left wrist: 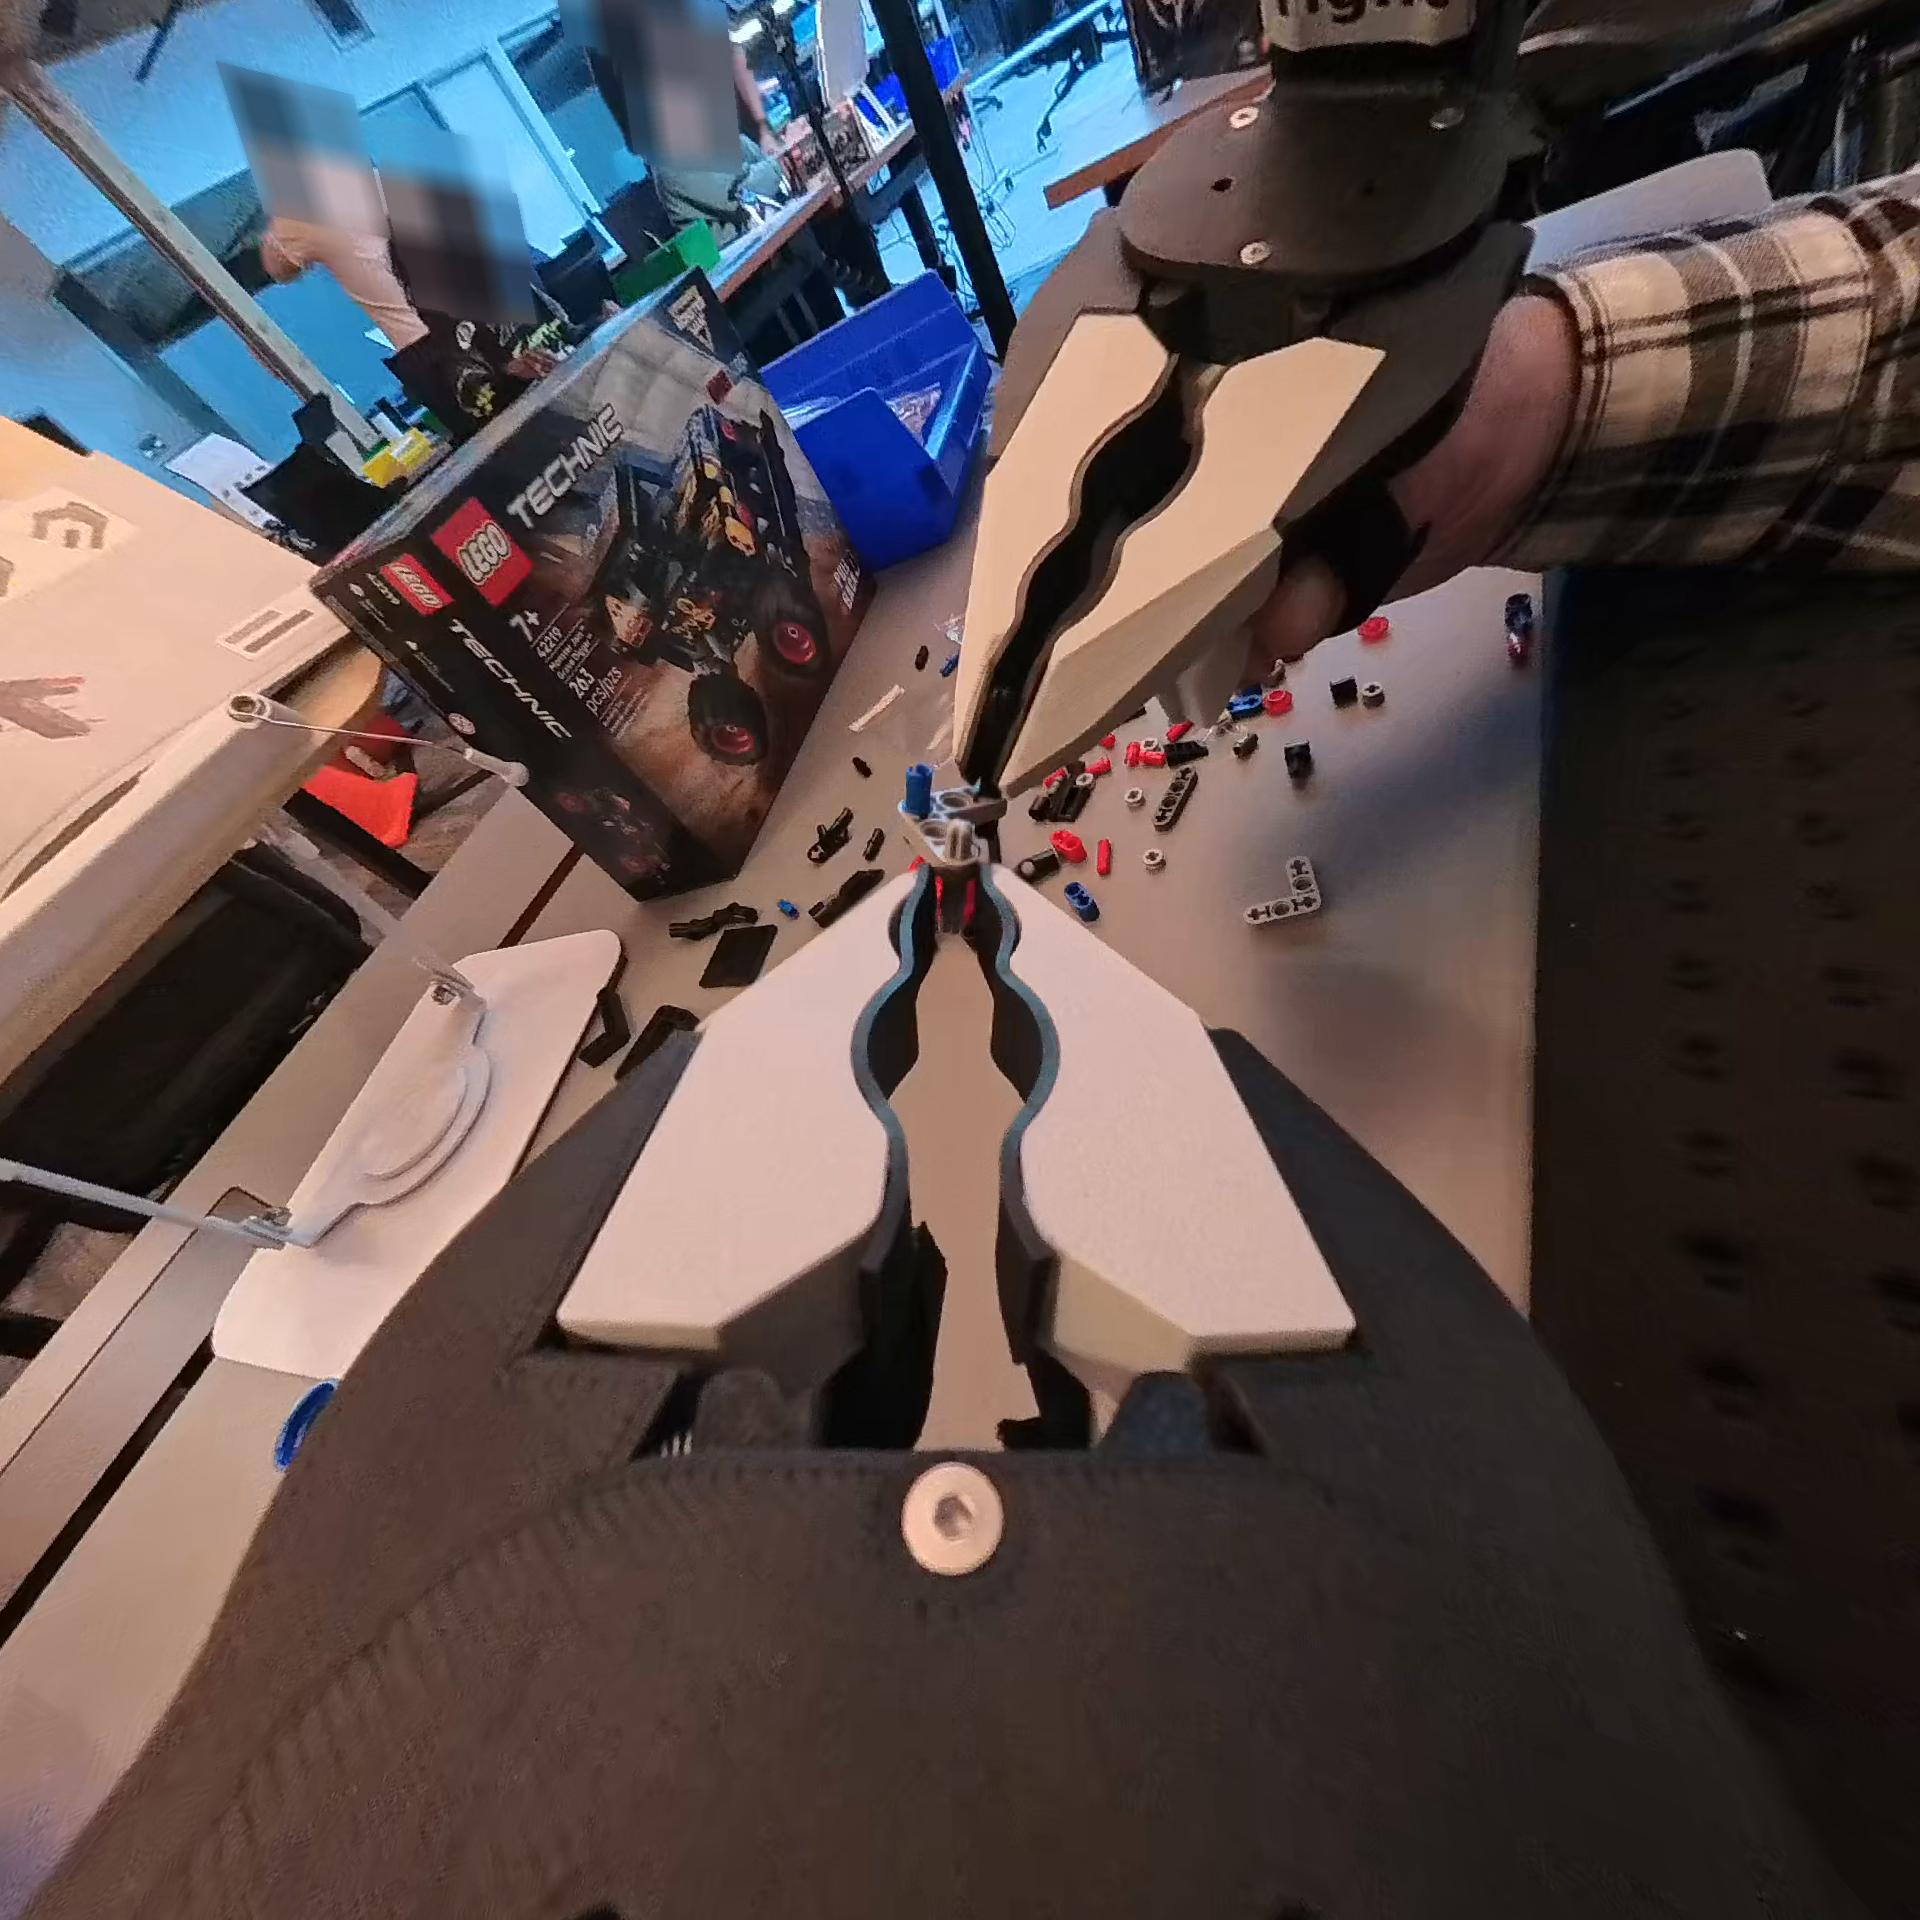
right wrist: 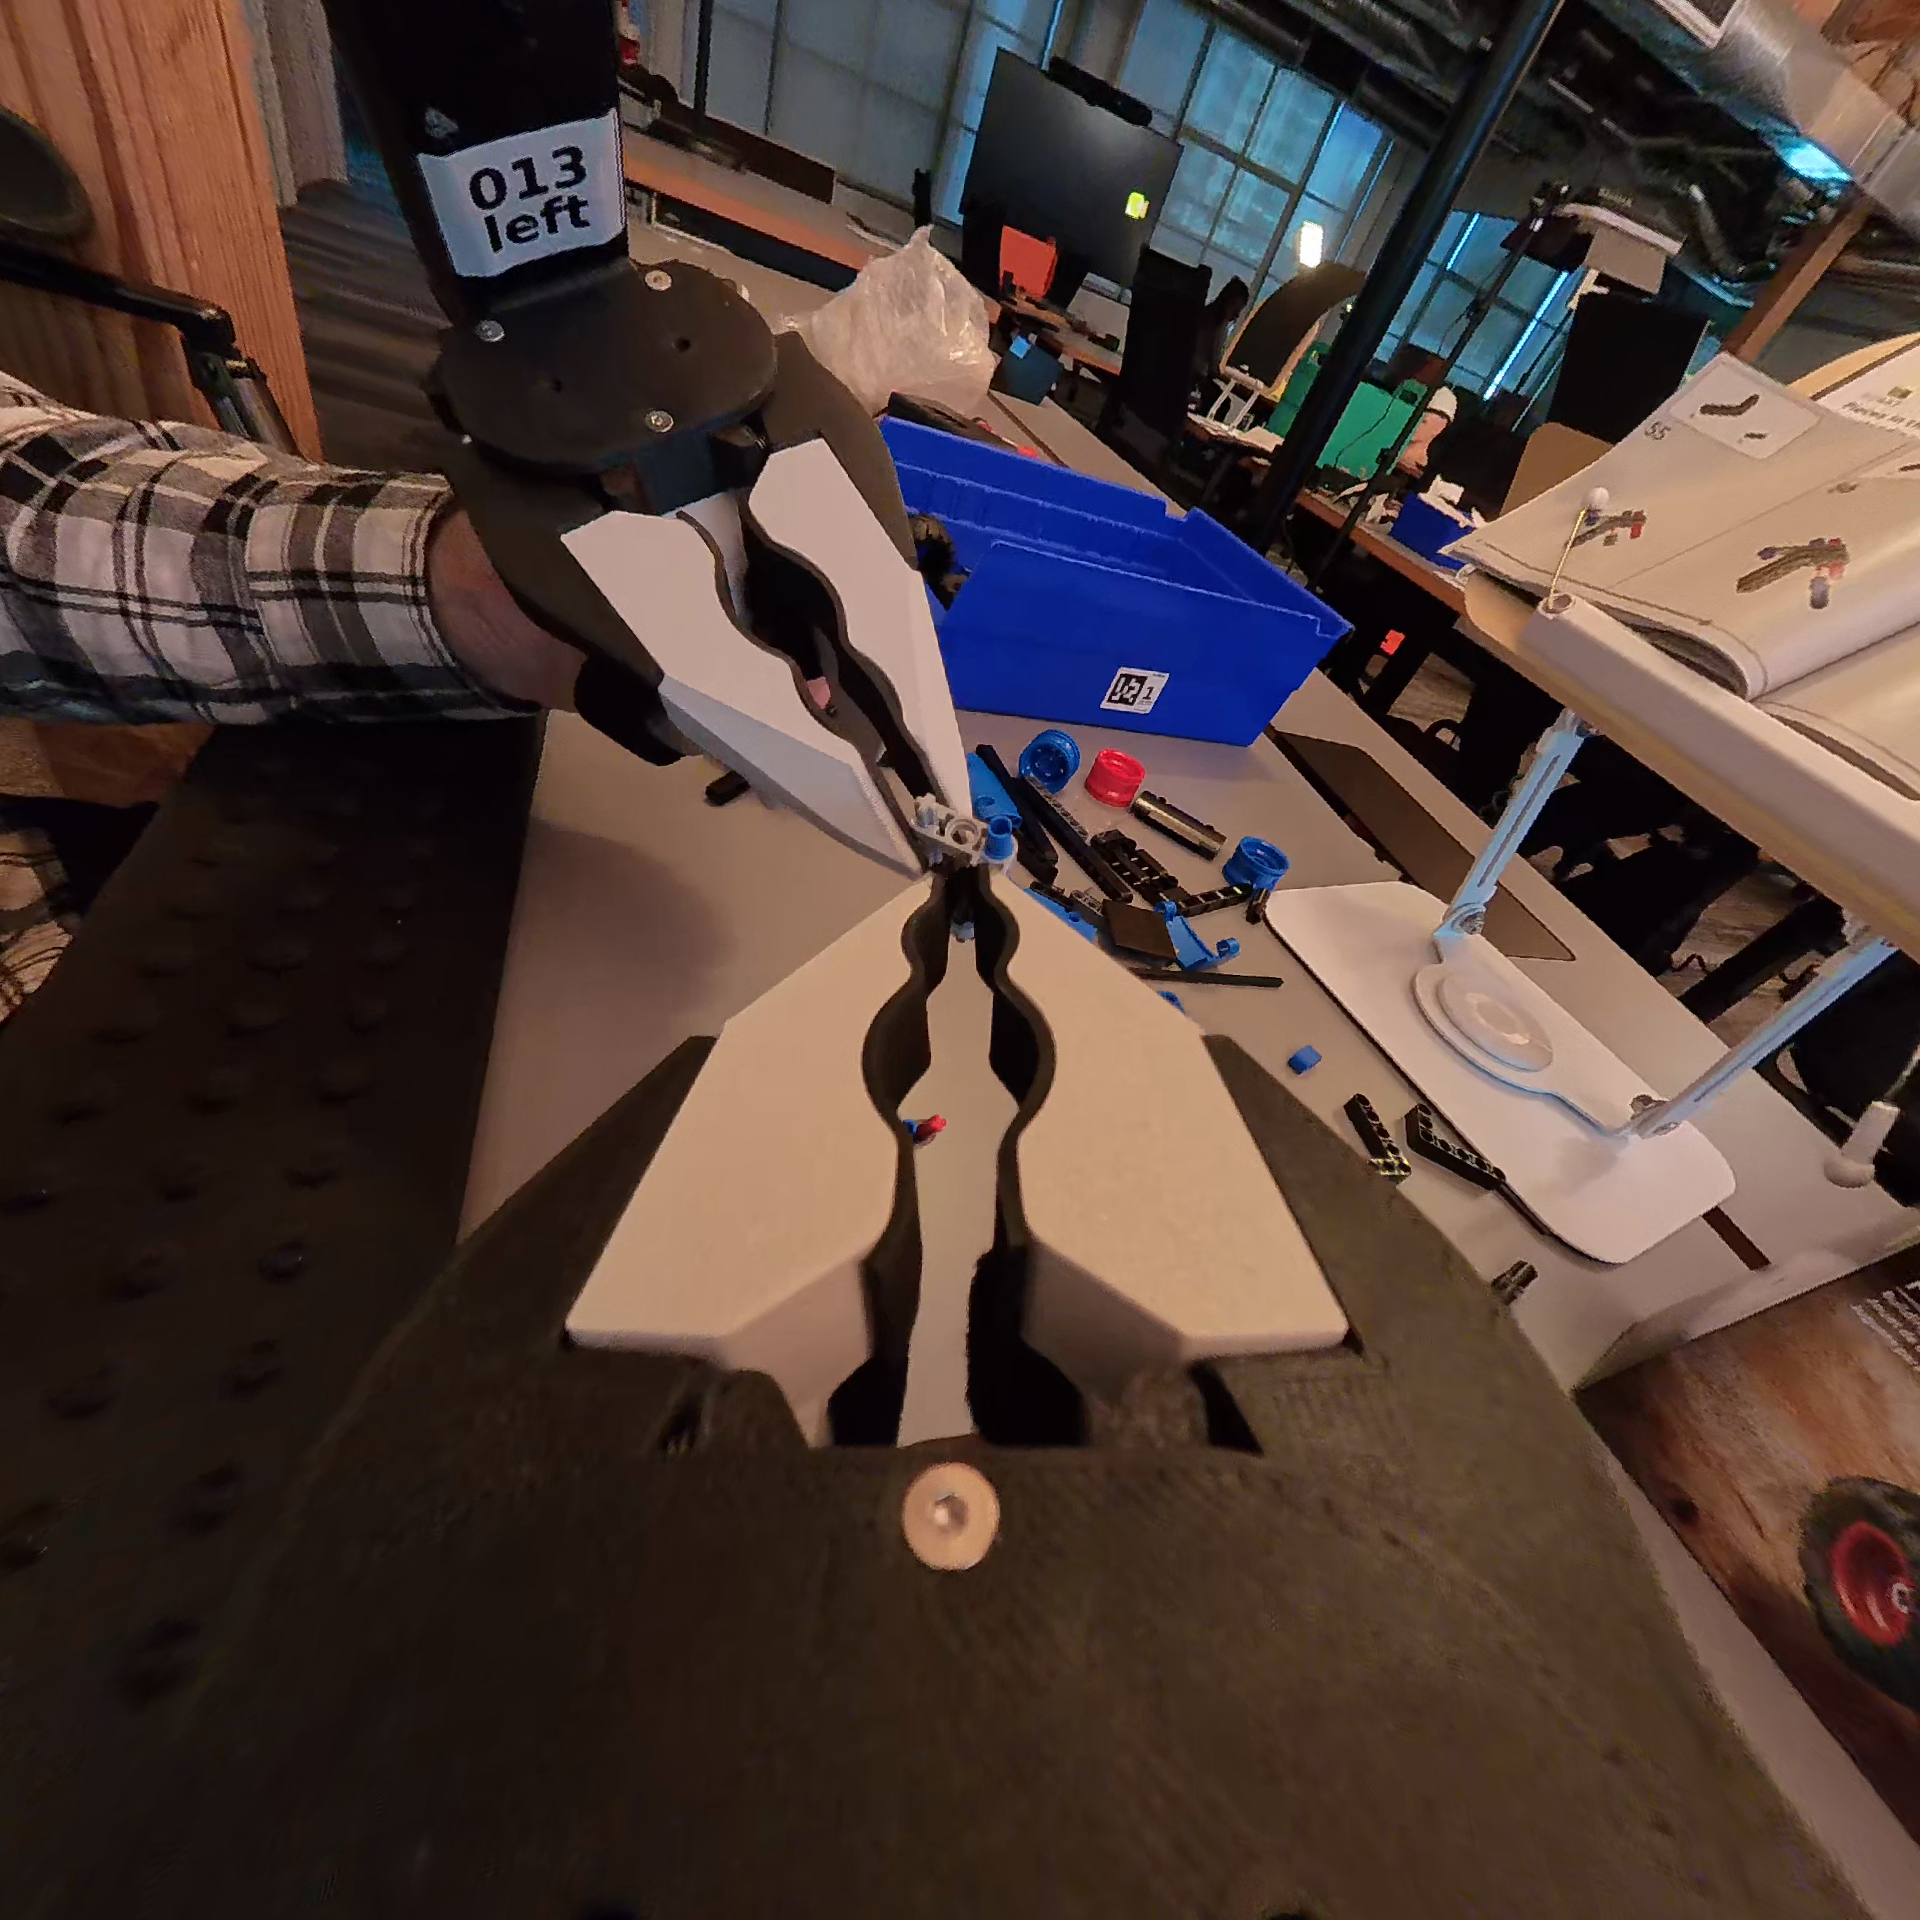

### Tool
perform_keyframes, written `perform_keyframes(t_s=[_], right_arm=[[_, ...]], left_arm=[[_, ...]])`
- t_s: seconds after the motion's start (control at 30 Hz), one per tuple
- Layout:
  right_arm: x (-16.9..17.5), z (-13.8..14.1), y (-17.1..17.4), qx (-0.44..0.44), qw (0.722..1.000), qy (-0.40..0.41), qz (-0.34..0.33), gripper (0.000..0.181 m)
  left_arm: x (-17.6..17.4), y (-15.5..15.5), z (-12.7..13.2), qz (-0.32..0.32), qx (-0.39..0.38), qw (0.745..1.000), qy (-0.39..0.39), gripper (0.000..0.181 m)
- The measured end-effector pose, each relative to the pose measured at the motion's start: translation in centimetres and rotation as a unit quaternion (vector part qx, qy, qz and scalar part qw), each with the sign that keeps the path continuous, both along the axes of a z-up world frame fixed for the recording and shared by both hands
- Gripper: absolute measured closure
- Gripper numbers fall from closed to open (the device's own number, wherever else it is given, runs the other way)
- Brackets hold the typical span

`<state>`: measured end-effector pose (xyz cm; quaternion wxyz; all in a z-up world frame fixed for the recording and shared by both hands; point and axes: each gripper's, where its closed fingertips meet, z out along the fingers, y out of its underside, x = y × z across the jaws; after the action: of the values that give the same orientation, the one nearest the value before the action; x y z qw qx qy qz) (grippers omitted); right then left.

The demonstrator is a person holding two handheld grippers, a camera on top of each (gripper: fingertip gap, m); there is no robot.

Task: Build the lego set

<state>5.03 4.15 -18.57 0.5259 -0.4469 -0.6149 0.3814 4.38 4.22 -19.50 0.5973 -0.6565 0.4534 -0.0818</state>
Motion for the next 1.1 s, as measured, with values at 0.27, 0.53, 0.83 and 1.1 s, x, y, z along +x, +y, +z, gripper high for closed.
perform_keyframes(t_s=[0.27, 0.53, 0.83, 1.1], right_arm=[[-0.1, 0.6, -0.4, 0.056, 0.998, 0.014, -0.011, 0.179], [-0.2, 1.2, -0.8, 0.058, 0.998, 0.032, -0.008, 0.179], [-0.3, 1.2, -0.7, 0.036, 0.999, 0.03, -0.011, 0.174], [-0.3, 1.5, -0.2, 0.068, 0.996, 0.033, -0.044, 0.176]], left_arm=[[0.1, 0.2, 0.3, 0.02, 0.033, 0.999, 0.016, 0.175], [0.1, 0.0, 0.9, 0.021, 0.054, 0.998, 0.017, 0.177], [0.2, -0.2, 1.6, 0.012, 0.06, 0.998, -0.007, 0.177], [0.1, 0.1, 1.4, 0.022, 0.056, 0.998, -0.003, 0.169]])
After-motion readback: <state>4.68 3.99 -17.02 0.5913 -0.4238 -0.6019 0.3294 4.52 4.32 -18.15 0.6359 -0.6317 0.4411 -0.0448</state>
